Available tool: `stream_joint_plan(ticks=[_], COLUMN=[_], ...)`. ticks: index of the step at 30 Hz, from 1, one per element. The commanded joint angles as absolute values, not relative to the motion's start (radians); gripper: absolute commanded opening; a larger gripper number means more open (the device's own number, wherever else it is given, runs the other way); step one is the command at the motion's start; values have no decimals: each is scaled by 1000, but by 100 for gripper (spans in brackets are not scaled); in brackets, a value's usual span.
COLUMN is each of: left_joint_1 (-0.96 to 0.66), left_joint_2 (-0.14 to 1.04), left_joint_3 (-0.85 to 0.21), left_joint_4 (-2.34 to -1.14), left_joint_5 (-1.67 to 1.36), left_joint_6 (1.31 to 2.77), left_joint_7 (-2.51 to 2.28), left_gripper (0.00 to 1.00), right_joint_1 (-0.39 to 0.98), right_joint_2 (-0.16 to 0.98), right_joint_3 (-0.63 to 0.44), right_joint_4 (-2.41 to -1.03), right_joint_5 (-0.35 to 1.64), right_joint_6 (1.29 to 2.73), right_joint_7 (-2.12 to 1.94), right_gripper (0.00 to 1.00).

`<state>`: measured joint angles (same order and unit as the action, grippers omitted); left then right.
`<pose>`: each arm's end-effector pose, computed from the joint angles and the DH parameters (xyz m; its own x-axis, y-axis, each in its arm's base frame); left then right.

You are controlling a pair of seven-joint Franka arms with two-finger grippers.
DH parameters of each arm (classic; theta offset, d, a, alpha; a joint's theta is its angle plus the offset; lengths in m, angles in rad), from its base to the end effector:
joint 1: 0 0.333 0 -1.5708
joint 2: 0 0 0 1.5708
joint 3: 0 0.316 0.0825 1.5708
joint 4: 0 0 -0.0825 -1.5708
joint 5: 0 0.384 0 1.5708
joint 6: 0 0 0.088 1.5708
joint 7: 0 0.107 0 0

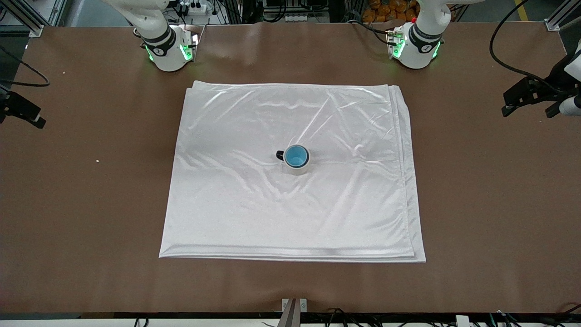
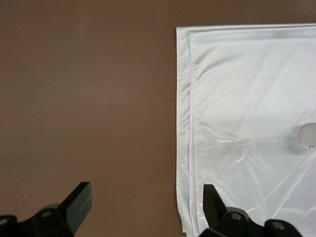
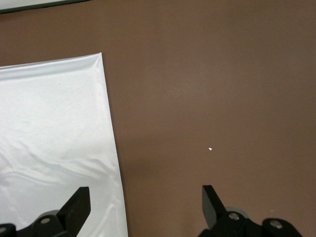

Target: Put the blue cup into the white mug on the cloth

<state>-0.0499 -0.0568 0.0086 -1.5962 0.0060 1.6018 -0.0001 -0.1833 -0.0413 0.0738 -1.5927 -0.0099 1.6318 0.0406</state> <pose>0.5397 -0.0215 0.6464 0.9972 -0.0413 0.0624 -0.0410 -0.9991 -0.0055 0.5448 -0.0600 0.6424 0.9856 -0.1484 0.0807 -0.1497 -0.9887 0.0097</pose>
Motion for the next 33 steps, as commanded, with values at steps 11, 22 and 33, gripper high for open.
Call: stream_joint_plan(ticks=[11, 22, 33], left_joint_1=[-52, -54, -52], left_joint_2=[-48, -48, -48], left_joint_3=[11, 12, 12], left_joint_4=[-1575, -1575, -1575], left_joint_5=[8, 8, 5], left_joint_6=[1566, 1565, 1565], left_joint_7=[20, 20, 20], left_gripper=[100, 100, 100], right_joint_1=[-206, -209, -210], right_joint_2=[-41, -40, -46], right_joint_3=[83, 83, 81], right_joint_4=[-1591, -1591, -1591], right_joint_5=[8, 8, 8], right_joint_6=[1629, 1634, 1626], right_joint_7=[46, 44, 43], right_gripper=[100, 100, 100])
